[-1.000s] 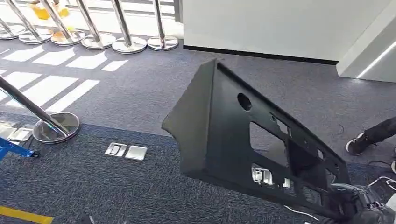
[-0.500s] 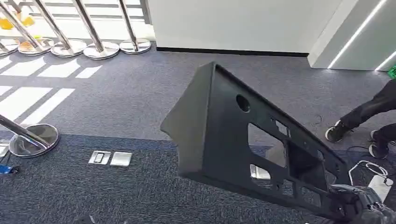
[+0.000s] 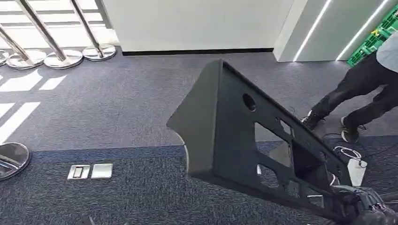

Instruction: Take the parts from the cabinet and place them on the table.

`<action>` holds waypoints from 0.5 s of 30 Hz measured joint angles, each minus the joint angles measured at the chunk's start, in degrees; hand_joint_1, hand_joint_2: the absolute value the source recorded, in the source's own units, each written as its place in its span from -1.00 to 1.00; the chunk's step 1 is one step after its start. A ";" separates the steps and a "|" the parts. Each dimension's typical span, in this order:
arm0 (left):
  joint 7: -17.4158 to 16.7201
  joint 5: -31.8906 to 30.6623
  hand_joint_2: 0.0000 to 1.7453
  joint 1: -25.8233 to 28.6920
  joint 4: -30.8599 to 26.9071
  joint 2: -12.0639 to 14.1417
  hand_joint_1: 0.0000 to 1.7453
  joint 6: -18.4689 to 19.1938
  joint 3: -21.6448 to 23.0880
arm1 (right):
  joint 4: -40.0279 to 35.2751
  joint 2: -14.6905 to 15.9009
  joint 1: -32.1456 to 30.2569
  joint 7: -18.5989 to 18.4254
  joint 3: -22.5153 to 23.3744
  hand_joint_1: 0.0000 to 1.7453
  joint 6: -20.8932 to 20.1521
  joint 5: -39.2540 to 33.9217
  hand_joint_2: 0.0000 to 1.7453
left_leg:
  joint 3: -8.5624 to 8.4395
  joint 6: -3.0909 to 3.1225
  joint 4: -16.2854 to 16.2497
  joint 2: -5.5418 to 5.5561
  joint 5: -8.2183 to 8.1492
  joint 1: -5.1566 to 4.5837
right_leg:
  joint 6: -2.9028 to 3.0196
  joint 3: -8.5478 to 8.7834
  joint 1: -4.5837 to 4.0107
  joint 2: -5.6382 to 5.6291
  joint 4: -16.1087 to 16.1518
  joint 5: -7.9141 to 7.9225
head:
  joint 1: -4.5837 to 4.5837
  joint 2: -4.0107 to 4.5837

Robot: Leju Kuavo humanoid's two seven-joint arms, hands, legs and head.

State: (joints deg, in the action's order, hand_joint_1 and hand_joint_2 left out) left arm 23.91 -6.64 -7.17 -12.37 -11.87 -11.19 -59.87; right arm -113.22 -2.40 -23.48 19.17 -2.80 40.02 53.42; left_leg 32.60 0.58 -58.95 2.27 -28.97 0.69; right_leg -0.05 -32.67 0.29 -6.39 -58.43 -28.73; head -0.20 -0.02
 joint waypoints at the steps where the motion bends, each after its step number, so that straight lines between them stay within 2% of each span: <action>1: 0.00 0.00 1.00 -0.05 0.00 -0.20 -1.00 0.02 0.00 | -0.04 0.00 -0.03 0.00 0.00 1.00 0.02 0.00 1.00 | -0.19 0.37 0.39 -0.64 0.22 0.42 | -0.33 0.06 0.01 1.16 -0.41 -0.63 | -0.09 0.00; 2: 0.00 0.00 1.00 -0.01 -0.02 -0.17 -1.00 0.02 0.00 | -0.07 0.00 -0.01 0.00 0.00 1.00 0.02 0.00 1.00 | -0.34 0.58 0.43 -1.01 0.14 0.44 | -0.75 -0.35 -0.22 3.69 -1.74 -1.68 | 0.22 0.00; 3: 0.02 -0.04 1.00 0.00 0.00 -0.17 -1.00 0.07 0.00 | -0.07 0.00 0.19 0.00 -0.02 1.00 0.02 -0.02 1.00 | -0.41 0.78 0.42 -1.61 0.03 0.43 | -1.07 -1.99 -0.11 5.03 -5.13 -3.82 | 0.22 0.00; 5: 0.00 -0.04 1.00 0.11 0.00 -0.17 -1.00 0.07 0.00 | -0.04 0.00 0.18 0.04 -0.11 1.00 0.02 -0.02 1.00 | -0.46 0.92 0.41 -2.78 -0.11 0.36 | -1.56 -6.24 0.22 5.70 -13.90 -7.65 | 0.22 0.00; 6: -0.02 -0.04 1.00 0.10 0.00 -0.17 -1.00 0.07 0.00 | 0.04 0.00 0.15 0.04 -0.09 1.00 0.00 -0.04 1.00 | -0.48 0.94 0.40 -3.38 -0.21 0.36 | -1.75 -7.95 0.34 5.76 -17.23 -8.38 | 0.22 0.00; 7: -0.04 -0.04 1.00 0.09 0.00 -0.17 -1.00 0.07 0.00 | 0.13 0.00 0.11 0.04 -0.09 1.00 0.00 -0.09 1.00 | -0.58 0.90 0.40 -3.94 -0.32 0.39 | -1.90 -8.27 0.44 5.84 -17.48 -7.53 | 0.22 0.00; 8: -0.07 -0.04 1.00 0.02 0.00 -0.17 -1.00 0.07 0.00 | 0.13 0.00 0.11 0.04 -0.07 1.00 0.00 -0.11 1.00 | -0.76 0.78 0.39 -4.40 -0.47 0.41 | -2.02 -7.03 0.53 6.05 -14.85 -5.50 | 0.24 0.00; 9: -0.09 -0.04 1.00 0.00 0.00 -0.17 -1.00 0.07 0.00 | 0.13 0.00 0.12 0.02 -0.07 1.00 0.00 -0.11 1.00 | -1.02 0.65 0.40 -4.84 -0.66 0.46 | -2.07 -4.87 0.56 6.40 -10.35 -2.85 | 0.24 0.00; 10: -0.07 -0.04 1.00 0.00 0.00 -0.20 -1.00 0.11 0.00 | 0.13 0.00 0.11 0.04 -0.07 1.00 0.00 -0.11 1.00 | -1.37 0.43 0.40 -5.20 -0.87 0.50 | -1.93 -2.26 0.55 7.22 -5.03 -0.21 | 0.24 0.00; 11: -0.07 -0.04 1.00 0.02 0.00 -0.17 -1.00 0.17 0.00 | 0.13 0.00 0.22 0.04 -0.07 1.00 0.02 -0.11 1.00 | -1.63 0.09 0.43 -5.57 -1.09 0.44 | -1.77 -0.32 0.38 9.42 -1.06 0.38 | 0.24 0.00; 12: -0.02 -0.04 1.00 0.06 0.00 -0.17 -1.00 0.24 0.00 | 0.15 0.00 0.33 0.04 -0.09 1.00 0.00 -0.13 1.00 | -1.63 -0.31 0.23 -5.79 -1.34 0.04 | -1.38 -0.08 -0.31 9.46 -0.23 -0.04 | 0.28 0.00; 13: -0.02 -0.04 1.00 0.05 0.00 -0.15 -1.00 0.31 0.00 | 0.09 0.00 0.29 0.04 -0.09 1.00 0.00 -0.11 1.00 | -1.66 -0.55 0.35 -6.14 -1.36 0.01 | -0.84 -0.29 -0.29 9.11 -0.52 -0.16 | 0.09 0.00; 15: 0.07 -0.04 1.00 -0.05 0.00 -0.15 -1.00 0.31 0.00 | 0.09 0.02 0.08 0.04 -0.02 1.00 0.00 -0.18 1.00 | -2.11 -1.07 0.62 -7.16 -1.46 0.11 | -0.26 -0.54 -0.44 8.06 -0.61 -0.30 | 0.13 0.00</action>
State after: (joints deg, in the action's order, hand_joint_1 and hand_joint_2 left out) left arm 23.98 -6.69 -7.22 -12.37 -12.02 -10.88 -59.87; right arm -113.13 -2.38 -23.40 19.21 -2.82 40.02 53.24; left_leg 30.49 -0.49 -58.33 -4.89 -30.43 0.80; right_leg -0.32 -33.22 -0.14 1.67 -59.04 -29.03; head -0.07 -0.02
